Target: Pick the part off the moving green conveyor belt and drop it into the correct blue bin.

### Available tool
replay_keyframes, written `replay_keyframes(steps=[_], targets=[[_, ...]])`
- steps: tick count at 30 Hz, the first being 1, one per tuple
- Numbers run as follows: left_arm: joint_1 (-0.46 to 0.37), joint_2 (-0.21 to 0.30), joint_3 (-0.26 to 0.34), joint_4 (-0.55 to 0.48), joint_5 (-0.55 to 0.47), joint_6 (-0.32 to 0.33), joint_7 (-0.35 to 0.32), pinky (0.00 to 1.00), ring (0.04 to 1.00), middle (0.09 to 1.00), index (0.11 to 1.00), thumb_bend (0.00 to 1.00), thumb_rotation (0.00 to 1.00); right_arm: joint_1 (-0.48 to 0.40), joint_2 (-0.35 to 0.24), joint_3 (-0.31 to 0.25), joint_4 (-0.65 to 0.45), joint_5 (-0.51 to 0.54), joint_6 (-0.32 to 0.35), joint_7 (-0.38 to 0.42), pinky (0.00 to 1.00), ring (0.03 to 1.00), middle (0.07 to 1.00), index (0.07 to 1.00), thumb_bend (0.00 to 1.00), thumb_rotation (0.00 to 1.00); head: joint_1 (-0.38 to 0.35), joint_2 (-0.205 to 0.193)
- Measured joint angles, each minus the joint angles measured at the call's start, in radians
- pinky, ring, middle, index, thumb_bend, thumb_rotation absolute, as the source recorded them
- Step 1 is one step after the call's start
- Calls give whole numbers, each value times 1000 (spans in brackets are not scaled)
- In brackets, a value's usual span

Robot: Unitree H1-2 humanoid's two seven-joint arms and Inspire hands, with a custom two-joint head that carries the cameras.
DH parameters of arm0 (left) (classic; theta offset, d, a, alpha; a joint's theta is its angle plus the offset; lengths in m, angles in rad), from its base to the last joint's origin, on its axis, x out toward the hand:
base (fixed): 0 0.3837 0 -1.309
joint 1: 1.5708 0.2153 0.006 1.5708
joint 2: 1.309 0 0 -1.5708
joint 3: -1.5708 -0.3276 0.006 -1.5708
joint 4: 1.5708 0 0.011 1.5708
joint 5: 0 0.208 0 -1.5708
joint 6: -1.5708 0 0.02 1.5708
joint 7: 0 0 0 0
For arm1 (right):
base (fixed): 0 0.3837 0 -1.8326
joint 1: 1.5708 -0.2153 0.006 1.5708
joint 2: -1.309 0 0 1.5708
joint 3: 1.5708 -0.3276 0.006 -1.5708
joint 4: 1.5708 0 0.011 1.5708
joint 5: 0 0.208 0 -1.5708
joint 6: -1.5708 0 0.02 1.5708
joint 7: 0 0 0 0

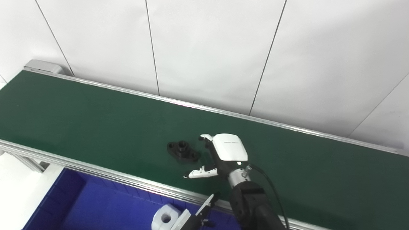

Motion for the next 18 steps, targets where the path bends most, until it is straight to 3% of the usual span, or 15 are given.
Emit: replay_keyframes(steps=[4,18], targets=[[0,0,-2,0,0,0,6,778,990,1000,1000,800,792,-8,5,8,27,0,0,-1,458,596,720,809,922,637,11,2],[3,-1,-10,-5,6,18,24,769,981,1000,1000,806,792,-40,-1,14,79,22,1,-27,435,551,688,788,881,588,38,11]])
